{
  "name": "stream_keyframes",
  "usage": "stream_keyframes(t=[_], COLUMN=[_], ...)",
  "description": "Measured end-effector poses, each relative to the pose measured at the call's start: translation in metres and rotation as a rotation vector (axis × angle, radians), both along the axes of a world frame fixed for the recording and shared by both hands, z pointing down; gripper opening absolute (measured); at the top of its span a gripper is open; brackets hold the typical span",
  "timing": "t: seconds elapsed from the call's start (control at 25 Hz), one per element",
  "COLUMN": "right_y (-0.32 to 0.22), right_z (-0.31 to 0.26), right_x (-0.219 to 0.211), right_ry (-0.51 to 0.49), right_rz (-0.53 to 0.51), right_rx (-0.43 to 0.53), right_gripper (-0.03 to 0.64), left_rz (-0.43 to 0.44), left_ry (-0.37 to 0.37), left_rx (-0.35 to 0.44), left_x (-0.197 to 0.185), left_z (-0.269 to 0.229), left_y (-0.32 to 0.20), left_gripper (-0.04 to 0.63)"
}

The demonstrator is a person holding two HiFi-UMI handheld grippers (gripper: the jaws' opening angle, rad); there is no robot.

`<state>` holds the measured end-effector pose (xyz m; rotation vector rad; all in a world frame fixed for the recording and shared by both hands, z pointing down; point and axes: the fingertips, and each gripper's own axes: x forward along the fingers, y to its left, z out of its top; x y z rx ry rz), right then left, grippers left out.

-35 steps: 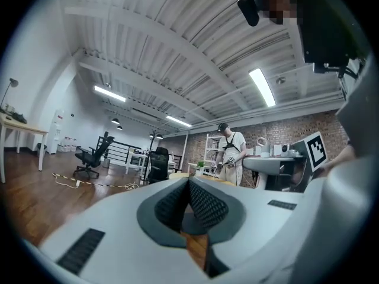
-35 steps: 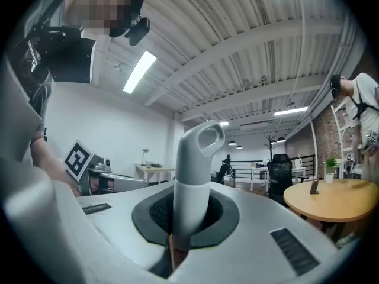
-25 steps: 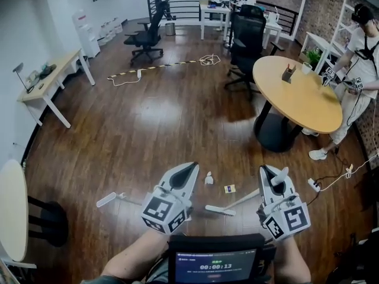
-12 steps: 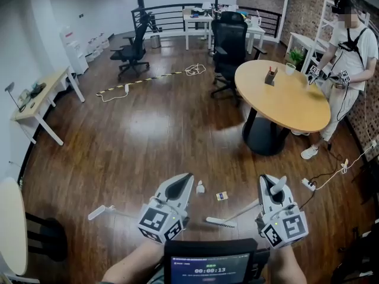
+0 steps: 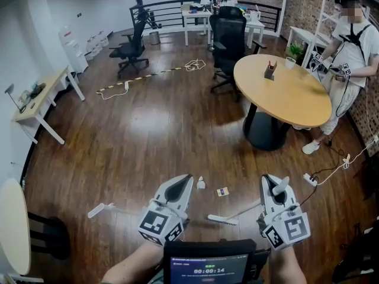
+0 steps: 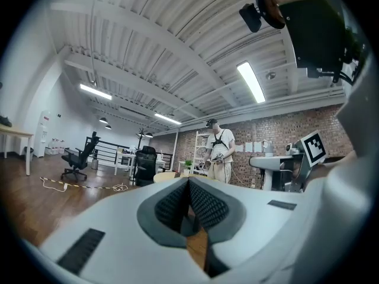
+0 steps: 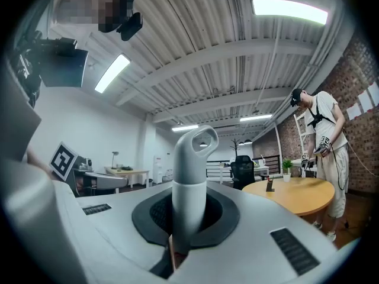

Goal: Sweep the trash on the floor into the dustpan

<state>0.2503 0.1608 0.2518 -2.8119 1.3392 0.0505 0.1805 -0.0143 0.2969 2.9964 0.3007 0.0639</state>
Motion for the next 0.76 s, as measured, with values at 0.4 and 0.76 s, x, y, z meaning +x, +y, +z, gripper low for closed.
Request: stream_keyframes(t=[0.4, 0.76], right_y=[0.001, -0.006], right_z=[-0.001, -0.003], right_x=[0.013, 0.018], right_ry=[-0.010, -0.004], right_rz=[0.015, 0.027], right_rx=[0.006, 0.010], right_gripper=[0.020, 0.020], left_rz=[-0.009, -0.020], left_ry=[-0.010, 0.004], left_rx=[-0.012, -0.013], left_x=[0.007, 0.009], left_z=[0.000, -0.004], left_y=[-0.004, -0.012], left_gripper=[0.008, 0.008])
